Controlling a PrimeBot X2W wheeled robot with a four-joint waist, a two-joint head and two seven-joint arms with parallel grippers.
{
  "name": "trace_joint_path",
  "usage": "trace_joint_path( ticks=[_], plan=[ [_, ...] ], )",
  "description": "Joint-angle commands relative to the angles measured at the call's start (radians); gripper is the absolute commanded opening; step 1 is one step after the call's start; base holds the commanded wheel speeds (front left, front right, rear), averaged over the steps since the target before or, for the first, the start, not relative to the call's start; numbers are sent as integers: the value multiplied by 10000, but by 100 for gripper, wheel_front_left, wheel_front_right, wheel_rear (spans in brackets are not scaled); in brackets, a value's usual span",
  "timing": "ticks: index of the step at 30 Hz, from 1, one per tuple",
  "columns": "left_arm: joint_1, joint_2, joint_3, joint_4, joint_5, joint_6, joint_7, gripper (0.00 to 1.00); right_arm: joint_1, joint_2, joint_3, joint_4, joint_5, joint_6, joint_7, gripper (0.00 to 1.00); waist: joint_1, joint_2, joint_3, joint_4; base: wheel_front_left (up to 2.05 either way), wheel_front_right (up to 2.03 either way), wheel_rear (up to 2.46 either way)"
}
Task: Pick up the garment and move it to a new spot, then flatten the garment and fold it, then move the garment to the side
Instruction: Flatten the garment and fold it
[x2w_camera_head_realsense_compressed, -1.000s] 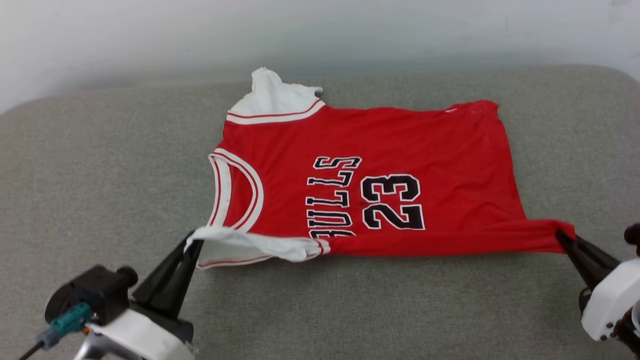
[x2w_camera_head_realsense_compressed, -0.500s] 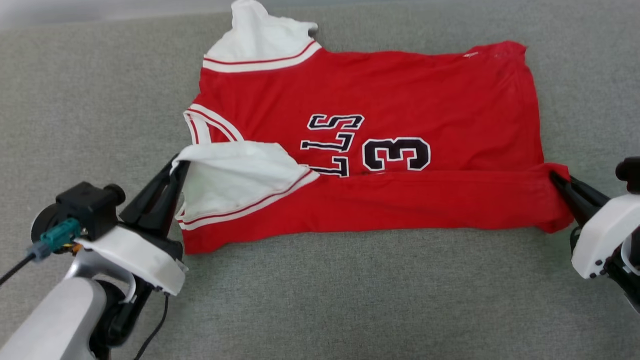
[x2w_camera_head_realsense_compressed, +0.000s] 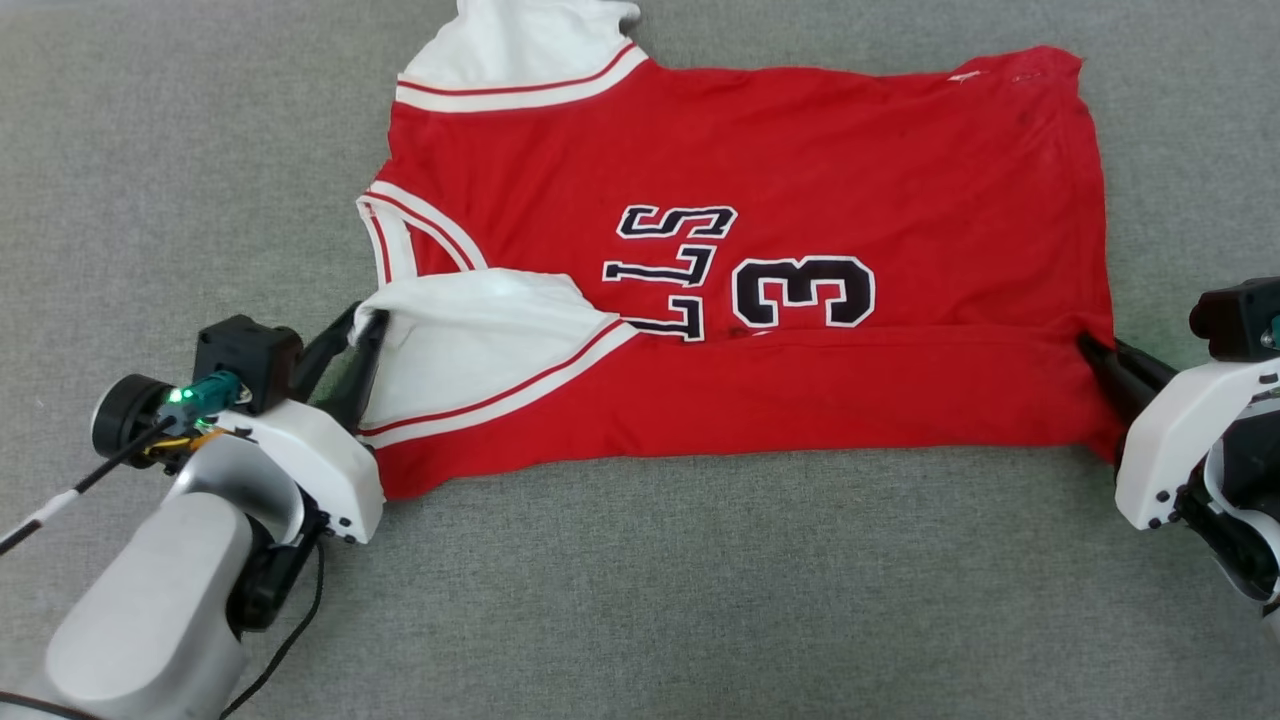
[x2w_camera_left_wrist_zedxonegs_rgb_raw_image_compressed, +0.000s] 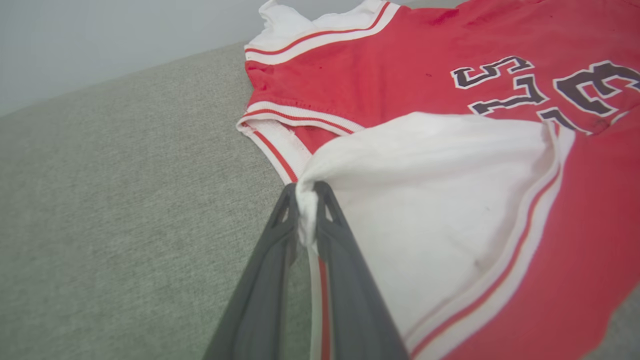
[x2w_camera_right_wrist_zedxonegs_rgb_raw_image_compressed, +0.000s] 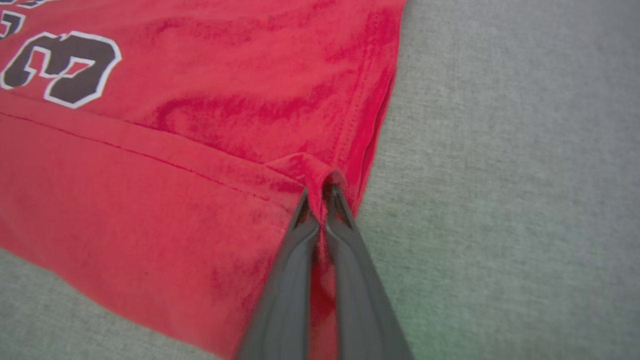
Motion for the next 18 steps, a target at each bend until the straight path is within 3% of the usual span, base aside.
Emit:
trace_joint_path(
  ticks=[1,6,13,18],
  plan=[
    [-165,-141,-118,248,104,-8,-12,100,-123,137,22,182,60,-7,-100,100,-2,0,-127,-23,0,0,0],
    [-99,-490,-34,872,-55,182,-433,100,-12,147,28,491,-155,-7,-388,100,-2,0,-600,-37,0,0,0],
    [639,-850,349,956,-539,1026,-475,100,705,374,-201,343,-321,-7,278,100,-2,0,-1521,-62,0,0,0],
    [1618,-629,580,158,-838,1775,-51,100,1412,807,-797,-332,-733,-6,673,100,-2,0,-2041,-134,0,0,0]
  ],
)
